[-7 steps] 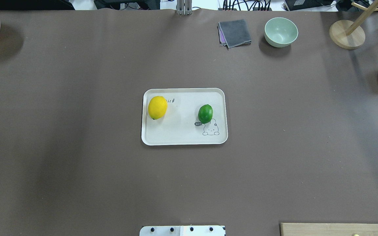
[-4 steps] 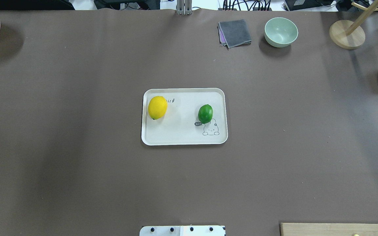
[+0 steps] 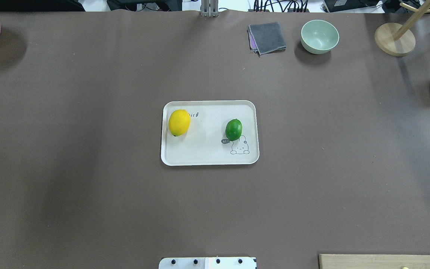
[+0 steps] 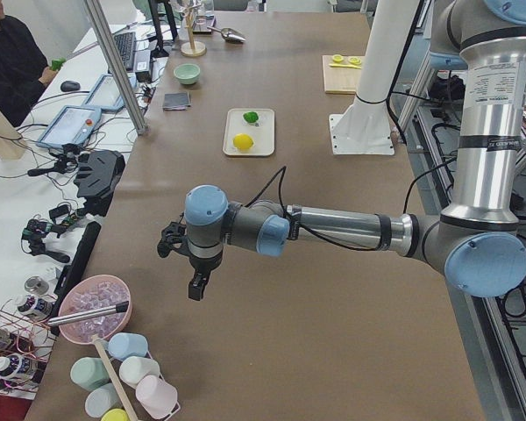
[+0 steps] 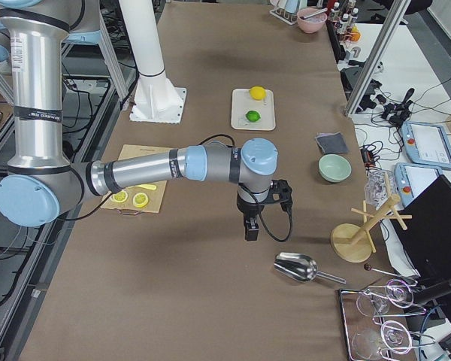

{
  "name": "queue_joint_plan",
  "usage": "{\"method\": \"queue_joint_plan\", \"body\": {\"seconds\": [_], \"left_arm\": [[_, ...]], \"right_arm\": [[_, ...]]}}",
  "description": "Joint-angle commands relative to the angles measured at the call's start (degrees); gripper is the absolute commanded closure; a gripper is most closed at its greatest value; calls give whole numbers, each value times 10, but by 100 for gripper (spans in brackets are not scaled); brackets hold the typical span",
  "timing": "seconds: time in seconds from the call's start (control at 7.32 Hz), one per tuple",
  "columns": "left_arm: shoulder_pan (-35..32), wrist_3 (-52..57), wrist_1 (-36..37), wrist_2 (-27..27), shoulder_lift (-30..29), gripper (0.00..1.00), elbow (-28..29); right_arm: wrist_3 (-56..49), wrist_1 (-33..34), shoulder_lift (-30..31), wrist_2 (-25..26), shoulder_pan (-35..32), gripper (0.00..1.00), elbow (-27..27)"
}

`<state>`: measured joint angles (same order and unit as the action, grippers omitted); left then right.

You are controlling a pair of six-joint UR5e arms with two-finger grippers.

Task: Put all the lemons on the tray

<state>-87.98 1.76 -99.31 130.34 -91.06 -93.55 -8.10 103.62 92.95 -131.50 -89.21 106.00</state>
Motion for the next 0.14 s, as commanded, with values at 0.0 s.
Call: {"method": "queue_joint_plan", "body": {"seconds": [0.0], "left_arm": [[0, 0, 0, 0, 1, 2, 0]], "right_arm": [[1, 0, 0, -2, 0, 0, -1]]}}
